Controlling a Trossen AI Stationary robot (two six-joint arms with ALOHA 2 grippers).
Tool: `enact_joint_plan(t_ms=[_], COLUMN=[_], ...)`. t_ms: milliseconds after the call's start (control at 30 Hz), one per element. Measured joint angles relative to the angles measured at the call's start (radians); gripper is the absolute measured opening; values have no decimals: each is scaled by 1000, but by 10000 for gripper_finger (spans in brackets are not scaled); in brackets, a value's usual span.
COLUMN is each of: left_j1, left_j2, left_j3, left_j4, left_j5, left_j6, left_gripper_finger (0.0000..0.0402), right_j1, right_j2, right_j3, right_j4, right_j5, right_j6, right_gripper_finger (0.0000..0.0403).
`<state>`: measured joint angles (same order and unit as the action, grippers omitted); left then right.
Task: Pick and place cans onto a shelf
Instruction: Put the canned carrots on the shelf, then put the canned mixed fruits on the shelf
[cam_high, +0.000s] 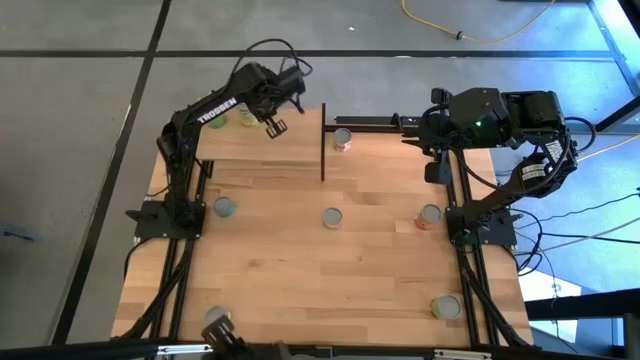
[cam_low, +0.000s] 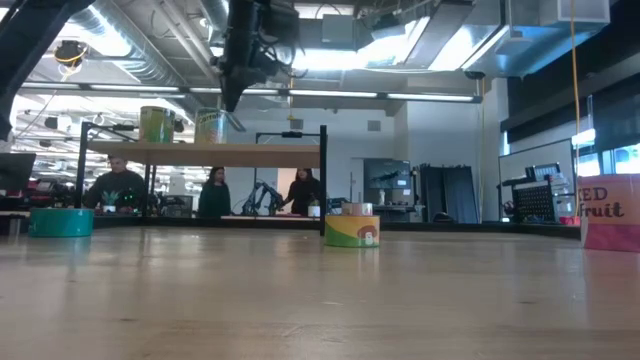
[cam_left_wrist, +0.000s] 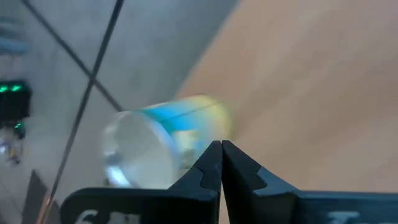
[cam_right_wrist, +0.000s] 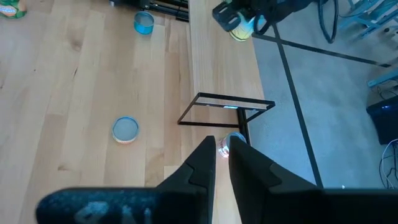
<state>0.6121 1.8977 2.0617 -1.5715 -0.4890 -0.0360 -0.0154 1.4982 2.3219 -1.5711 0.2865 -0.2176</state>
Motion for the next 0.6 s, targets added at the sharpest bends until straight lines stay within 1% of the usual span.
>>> enact_joint_plan(t_ms=[167, 333, 433, 533, 600], left_j1=[-78, -182, -243, -307, -353], left_j2=[0, 0, 0, 0, -5], left_j3=[66, 164, 231, 285, 295], left_j4=[0, 0, 0, 1, 4], left_j5=[157, 266, 337, 394, 408], left_j6=[-10, -9, -9, -14, -34], left_gripper_finger=[0, 0, 0, 0, 0], right_j1=[0, 0, 0, 0, 0], right_j2=[0, -3, -19, -56, -95], right_j3=[0, 0, -1, -44, -114], right_j4=[0, 0, 0, 3, 2], right_j5=[0, -1, -45, -68, -71], right_j6=[0, 5, 7, 34, 53], right_gripper_finger=[48, 48, 48, 48, 48])
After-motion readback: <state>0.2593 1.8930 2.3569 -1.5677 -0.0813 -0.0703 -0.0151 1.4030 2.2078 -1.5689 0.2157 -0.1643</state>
